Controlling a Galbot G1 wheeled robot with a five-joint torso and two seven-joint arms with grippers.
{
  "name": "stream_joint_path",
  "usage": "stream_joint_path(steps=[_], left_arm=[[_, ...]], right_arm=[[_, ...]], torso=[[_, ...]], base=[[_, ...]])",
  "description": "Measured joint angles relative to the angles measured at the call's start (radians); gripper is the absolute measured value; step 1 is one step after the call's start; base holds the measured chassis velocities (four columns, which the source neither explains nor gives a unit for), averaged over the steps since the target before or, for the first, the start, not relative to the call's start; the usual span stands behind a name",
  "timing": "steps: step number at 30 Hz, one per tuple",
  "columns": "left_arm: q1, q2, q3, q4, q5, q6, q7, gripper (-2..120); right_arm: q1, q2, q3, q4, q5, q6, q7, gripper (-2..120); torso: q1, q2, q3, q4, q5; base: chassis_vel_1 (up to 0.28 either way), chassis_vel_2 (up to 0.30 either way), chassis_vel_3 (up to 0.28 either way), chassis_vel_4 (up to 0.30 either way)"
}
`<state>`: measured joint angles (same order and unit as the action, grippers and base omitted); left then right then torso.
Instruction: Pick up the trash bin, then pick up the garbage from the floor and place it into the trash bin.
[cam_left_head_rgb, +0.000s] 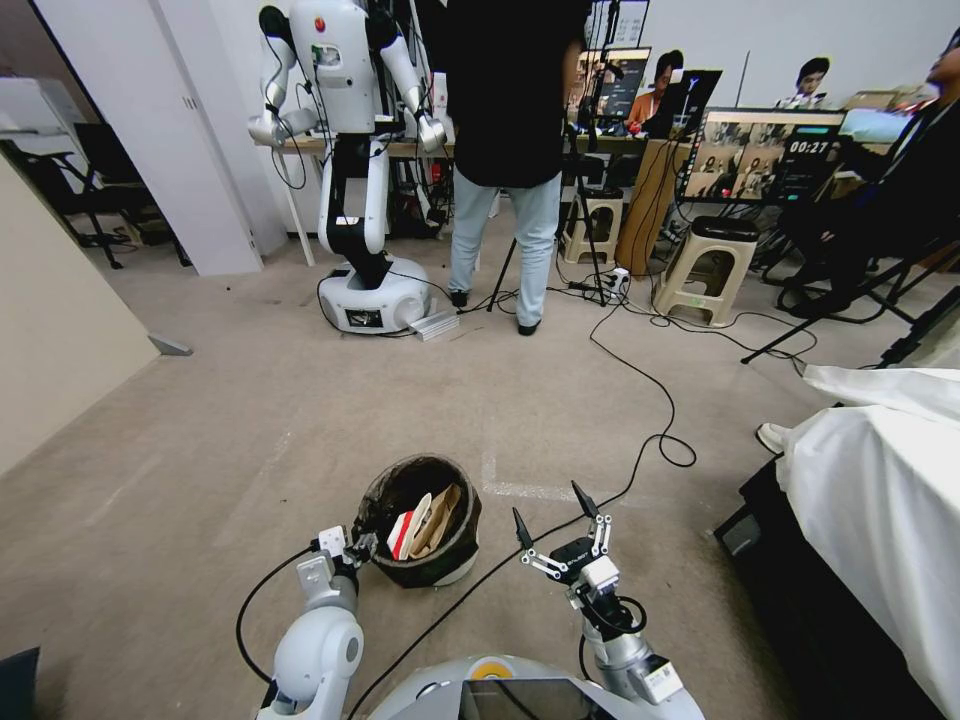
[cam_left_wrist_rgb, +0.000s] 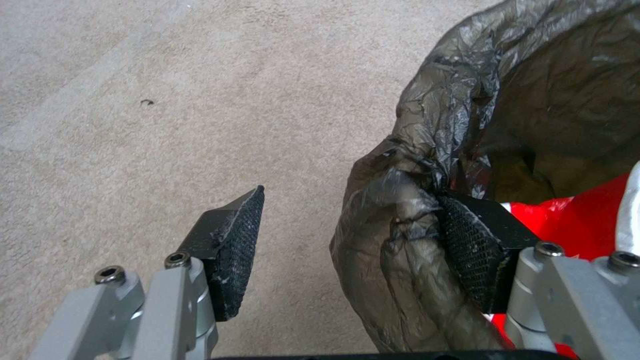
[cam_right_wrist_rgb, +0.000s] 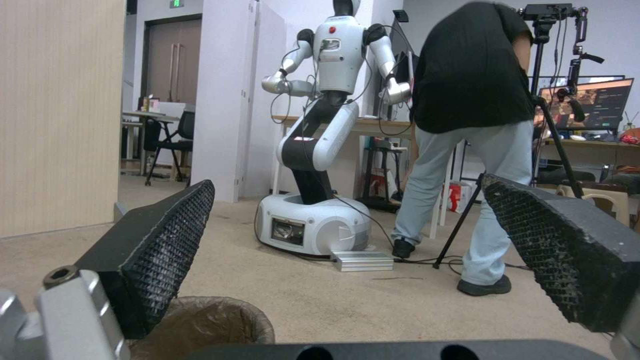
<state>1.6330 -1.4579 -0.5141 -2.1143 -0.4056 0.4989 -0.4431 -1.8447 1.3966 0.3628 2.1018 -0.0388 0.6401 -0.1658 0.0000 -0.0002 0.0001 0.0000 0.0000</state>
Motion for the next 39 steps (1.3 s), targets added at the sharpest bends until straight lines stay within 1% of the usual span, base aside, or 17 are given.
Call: stream_joint_path(steps=[11, 13, 15, 17, 19, 20, 23, 25, 26, 27, 29, 31, 34, 35, 37, 38, 39], left_arm=[[-0.001, -0.003, 0.007, -0.013, 0.028, -0.01, 0.008, 69], [0.003, -0.005, 0.013, -0.03, 0.047, -0.026, 0.02, 79], [0.008, -0.005, 0.016, -0.041, 0.054, -0.035, 0.028, 81], [0.018, -0.003, 0.032, -0.081, 0.092, -0.089, 0.066, 91], [0.023, -0.002, 0.044, -0.102, 0.144, -0.145, 0.106, 95], [0.023, -0.002, 0.044, -0.102, 0.144, -0.145, 0.106, 95], [0.032, -0.001, 0.059, -0.116, 0.234, -0.242, 0.184, 97], [0.036, 0.0, 0.059, -0.117, 0.265, -0.263, 0.206, 97], [0.044, 0.0, 0.058, -0.117, 0.329, -0.313, 0.257, 99], [0.044, 0.0, 0.058, -0.117, 0.329, -0.313, 0.257, 99], [0.06, -0.002, 0.063, -0.128, 0.401, -0.396, 0.313, 99], [0.064, -0.003, 0.064, -0.133, 0.41, -0.409, 0.321, 100], [0.081, -0.004, 0.067, -0.154, 0.45, -0.473, 0.355, 100], [0.089, -0.001, 0.065, -0.155, 0.475, -0.517, 0.371, 100], [0.089, -0.001, 0.065, -0.155, 0.478, -0.522, 0.373, 100], [0.096, -0.001, 0.063, -0.154, 0.498, -0.558, 0.381, 100], [0.096, -0.001, 0.063, -0.154, 0.498, -0.558, 0.381, 100]], right_arm=[[0.0, 0.001, 0.0, -0.005, -0.003, 0.005, -0.011, 100], [-0.001, 0.0, -0.001, -0.006, -0.007, 0.007, -0.014, 100], [-0.001, 0.0, -0.001, -0.006, -0.008, 0.007, -0.014, 100], [0.001, 0.0, -0.001, -0.006, -0.01, 0.007, -0.007, 100], [0.005, 0.002, -0.002, -0.005, -0.012, 0.003, 0.01, 100], [0.005, 0.002, -0.002, -0.005, -0.012, 0.003, 0.01, 100], [0.007, 0.003, 0.003, 0.006, -0.014, -0.005, 0.019, 100], [0.008, 0.002, 0.004, 0.008, -0.014, -0.007, 0.022, 100], [0.011, 0.002, 0.006, 0.012, -0.015, -0.012, 0.031, 100], [0.011, 0.002, 0.006, 0.012, -0.015, -0.012, 0.031, 100], [0.018, 0.008, 0.008, 0.019, -0.022, -0.024, 0.06, 100], [0.02, 0.011, 0.007, 0.021, -0.023, -0.029, 0.071, 100], [0.03, 0.023, 0.007, 0.03, -0.027, -0.051, 0.116, 100], [0.034, 0.029, 0.005, 0.037, -0.031, -0.062, 0.137, 100], [0.035, 0.03, 0.005, 0.037, -0.031, -0.063, 0.139, 100], [0.037, 0.035, 0.004, 0.042, -0.031, -0.069, 0.153, 100], [0.037, 0.035, 0.004, 0.042, -0.031, -0.069, 0.153, 100]], torso=[[0.0, 0.0, 0.0, 0.0, 0.0], [0.0, 0.0, 0.0, 0.0, 0.0], [0.0, 0.0, 0.0, 0.0, -0.0001], [0.0, 0.0, 0.0, 0.0, 0.0002], [0.0, 0.0, 0.0, 0.0, 0.0002], [0.0, 0.0, 0.0, 0.0, 0.0002], [0.0, 0.0, 0.0, -0.0001, 0.0], [0.0, 0.0, 0.0, 0.0, 0.0], [0.0, 0.0, 0.0, 0.0, 0.0], [0.0, 0.0, 0.0, 0.0, 0.0], [0.0, 0.0, 0.0, 0.0, 0.0001], [0.0, 0.0, 0.0, 0.0, 0.0], [0.0, 0.0, 0.0, 0.0, 0.0], [0.0, 0.0, 0.0, 0.0, 0.0], [0.0, 0.0, 0.0, 0.0, 0.0], [0.0, 0.0, 0.0, 0.0, 0.0], [0.0, 0.0, 0.0, 0.0, 0.0]], base=[[0.0, 0.0, 0.0, 0.0], [0.0, 0.0, 0.0, 0.0], [0.0, 0.0, 0.0, 0.0], [0.0, 0.0, 0.0, 0.0], [0.0, 0.0, 0.0, 0.0], [0.0, 0.0, 0.0, 0.0], [0.0, 0.0, 0.0, 0.0], [0.0, 0.0, 0.0, 0.0], [0.0, 0.0, 0.0, 0.0], [0.0, 0.0, 0.0, 0.0], [0.0, 0.0, 0.0, 0.0], [0.0, 0.0, 0.0, 0.0], [0.0, 0.0, 0.0, 0.0], [0.0, 0.0, 0.0, 0.0], [0.0, 0.0, 0.0, 0.0], [0.0, 0.0, 0.0, 0.0], [0.0, 0.0, 0.0, 0.0]])
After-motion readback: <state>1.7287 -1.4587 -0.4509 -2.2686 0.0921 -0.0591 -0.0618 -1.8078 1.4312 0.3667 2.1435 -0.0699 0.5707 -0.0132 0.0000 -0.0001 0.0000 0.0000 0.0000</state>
